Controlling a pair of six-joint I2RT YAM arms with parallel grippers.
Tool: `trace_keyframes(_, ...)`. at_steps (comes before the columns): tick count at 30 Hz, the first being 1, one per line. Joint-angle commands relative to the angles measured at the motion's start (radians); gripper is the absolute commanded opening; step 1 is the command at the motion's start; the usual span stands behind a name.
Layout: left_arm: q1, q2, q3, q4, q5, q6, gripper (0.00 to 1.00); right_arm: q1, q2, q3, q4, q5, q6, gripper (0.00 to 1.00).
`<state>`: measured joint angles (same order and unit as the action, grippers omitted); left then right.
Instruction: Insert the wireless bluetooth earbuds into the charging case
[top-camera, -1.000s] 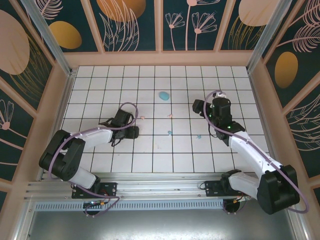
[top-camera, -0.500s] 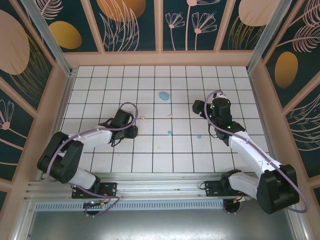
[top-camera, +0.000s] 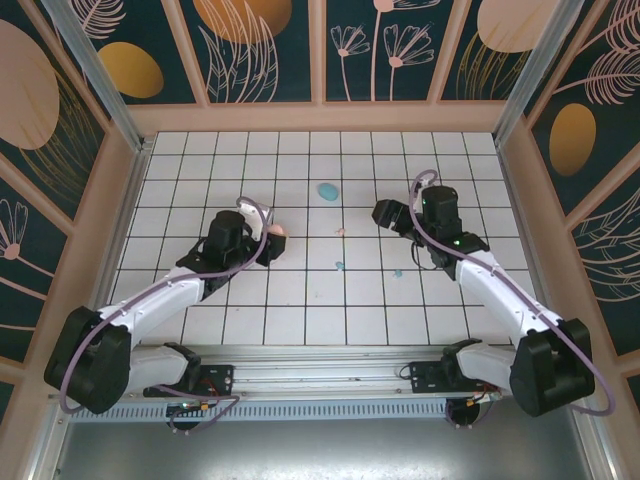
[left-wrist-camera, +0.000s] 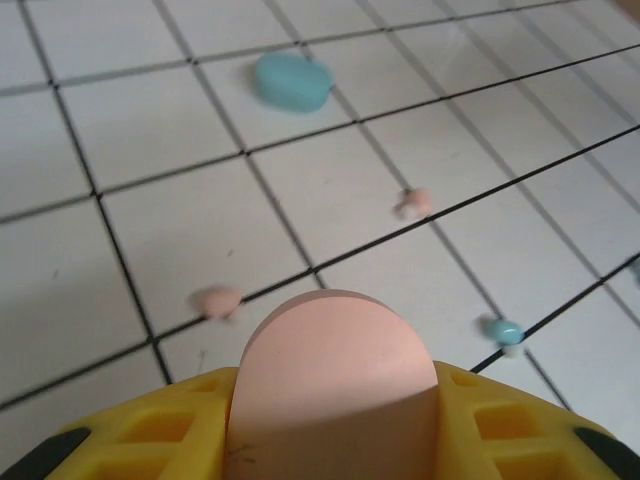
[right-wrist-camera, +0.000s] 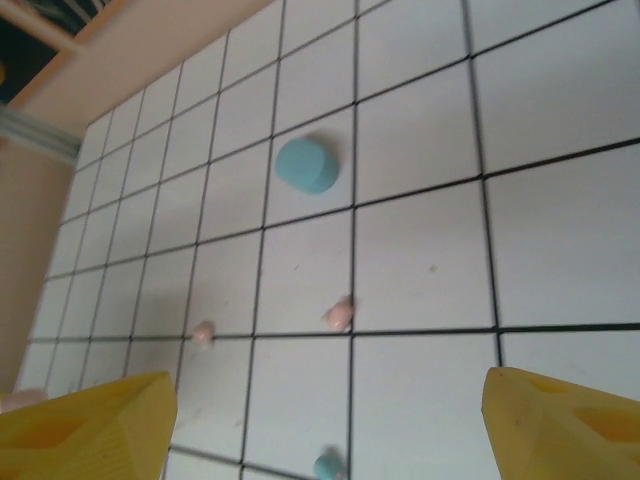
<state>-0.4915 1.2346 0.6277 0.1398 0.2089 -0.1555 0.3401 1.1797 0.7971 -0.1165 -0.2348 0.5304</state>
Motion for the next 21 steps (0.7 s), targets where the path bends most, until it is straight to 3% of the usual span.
trace_keyframes(1,-0.006,-0.001,0.068,0.053,0.117,0.134,0.29,-0.004,0.023,0.081,-0.029,-0.157,0.006,0.80)
trace_keyframes(9,-0.007,-0.043,0.074,0.130,0.308,0.237,0.27,0.033,0.126,0.152,0.078,-0.431,0.071,0.74)
trace_keyframes(21,-0.008,0.018,0.189,0.046,0.408,0.287,0.25,0.200,0.308,0.332,0.077,-0.557,0.061,0.76)
